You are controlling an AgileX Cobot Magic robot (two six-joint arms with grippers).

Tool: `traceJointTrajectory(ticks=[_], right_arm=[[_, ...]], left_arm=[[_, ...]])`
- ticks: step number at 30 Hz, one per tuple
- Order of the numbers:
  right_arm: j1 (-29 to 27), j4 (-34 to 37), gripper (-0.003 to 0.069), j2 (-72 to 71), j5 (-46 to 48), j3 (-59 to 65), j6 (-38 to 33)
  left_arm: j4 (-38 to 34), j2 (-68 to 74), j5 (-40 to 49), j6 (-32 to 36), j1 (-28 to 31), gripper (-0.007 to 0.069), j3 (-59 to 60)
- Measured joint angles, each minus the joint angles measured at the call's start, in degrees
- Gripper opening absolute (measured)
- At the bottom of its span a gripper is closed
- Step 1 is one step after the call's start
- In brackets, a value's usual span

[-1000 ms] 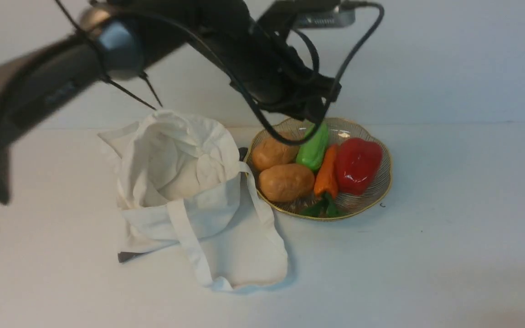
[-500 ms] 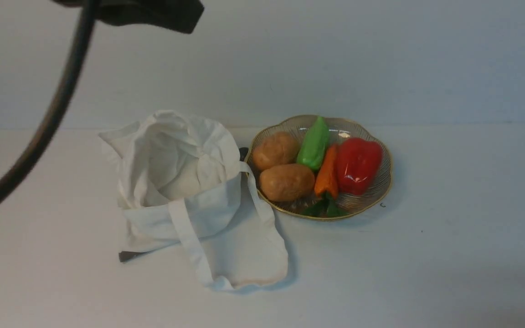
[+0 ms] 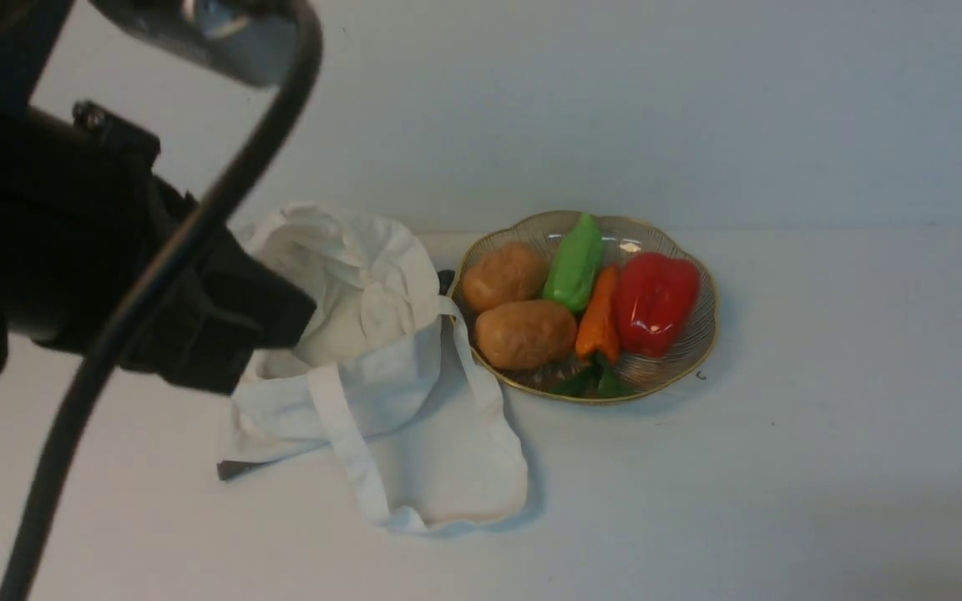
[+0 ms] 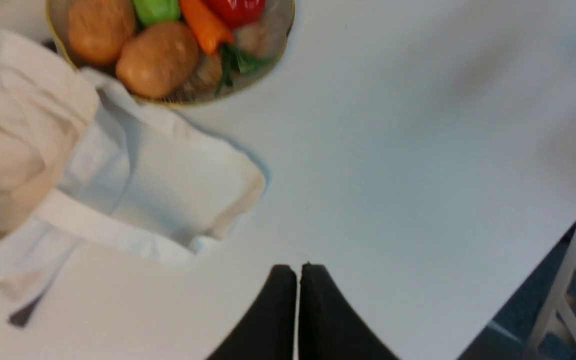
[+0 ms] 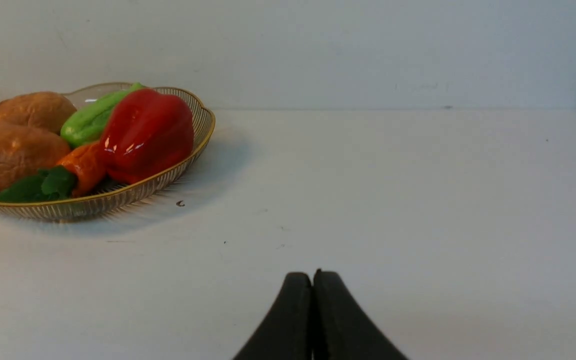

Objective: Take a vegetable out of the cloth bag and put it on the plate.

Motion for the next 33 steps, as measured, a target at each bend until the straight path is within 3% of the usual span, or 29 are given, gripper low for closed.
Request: traceJointTrajectory(ticks=[5,12,16,21,27,33], right_arm=[[0.0,0.0,-0.0015,0.0,0.0,0.0,0.0],[0.0,0.0,-0.0015,0.0,0.0,0.0,0.11],[0.0,0.0,-0.0015,0.0,0.0,0.0,0.11],[0.0,0.0,-0.0015,0.0,0.0,0.0,0.22],[0.0,0.0,-0.0015,0.0,0.0,0.0,0.23],[0.0,0.0,-0.0015,0.0,0.0,0.0,0.29]], left_arm=[[0.07,-1.9,1.86,-1.18,0.0,-0.0005,0.15],[0.76,-16.33,-8.11,-0.95,0.0,-0.0005,3.18],[0.64,-25.59,-15.67,-0.04,0.0,-0.0005,10.35],[0.2,-35.92,-29.56,0.62,0.0,-0.0005,27.95],[0.25,-40.71,-33.83,0.75,0.0,-0.0005,43.25],[0.25,-40.77,-37.24,0.75,0.0,-0.0005,50.33]])
